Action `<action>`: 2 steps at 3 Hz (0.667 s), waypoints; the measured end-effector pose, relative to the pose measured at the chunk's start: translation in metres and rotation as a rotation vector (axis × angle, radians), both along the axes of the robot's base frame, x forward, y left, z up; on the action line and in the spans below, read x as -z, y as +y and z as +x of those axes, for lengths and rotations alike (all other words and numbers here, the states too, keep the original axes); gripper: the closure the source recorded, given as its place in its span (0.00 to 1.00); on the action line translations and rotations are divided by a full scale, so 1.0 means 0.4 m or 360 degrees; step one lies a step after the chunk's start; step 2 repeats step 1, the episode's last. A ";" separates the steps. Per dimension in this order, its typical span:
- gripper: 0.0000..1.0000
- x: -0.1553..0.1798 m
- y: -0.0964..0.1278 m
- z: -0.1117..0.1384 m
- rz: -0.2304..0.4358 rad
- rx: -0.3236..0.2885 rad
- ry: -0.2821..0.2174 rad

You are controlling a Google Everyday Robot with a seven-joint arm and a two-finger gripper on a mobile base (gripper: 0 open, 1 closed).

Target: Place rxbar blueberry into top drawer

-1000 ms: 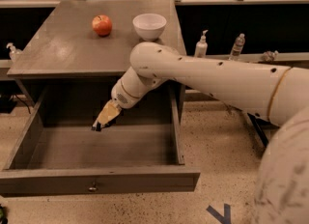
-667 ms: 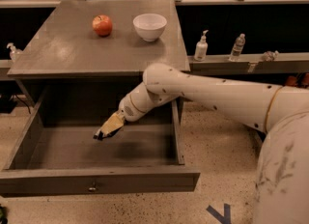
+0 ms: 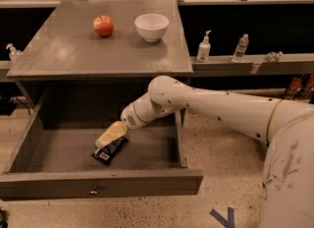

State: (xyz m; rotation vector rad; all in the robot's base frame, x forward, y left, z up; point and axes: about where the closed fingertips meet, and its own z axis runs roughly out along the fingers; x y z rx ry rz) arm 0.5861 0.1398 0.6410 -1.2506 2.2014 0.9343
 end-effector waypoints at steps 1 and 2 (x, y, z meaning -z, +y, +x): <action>0.00 0.000 0.000 0.000 0.0000 0.0000 0.0000; 0.00 0.000 0.000 0.000 0.0000 0.0000 0.0000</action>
Offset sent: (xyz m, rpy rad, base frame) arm 0.0000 0.0000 0.0000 0.0000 0.0000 0.0000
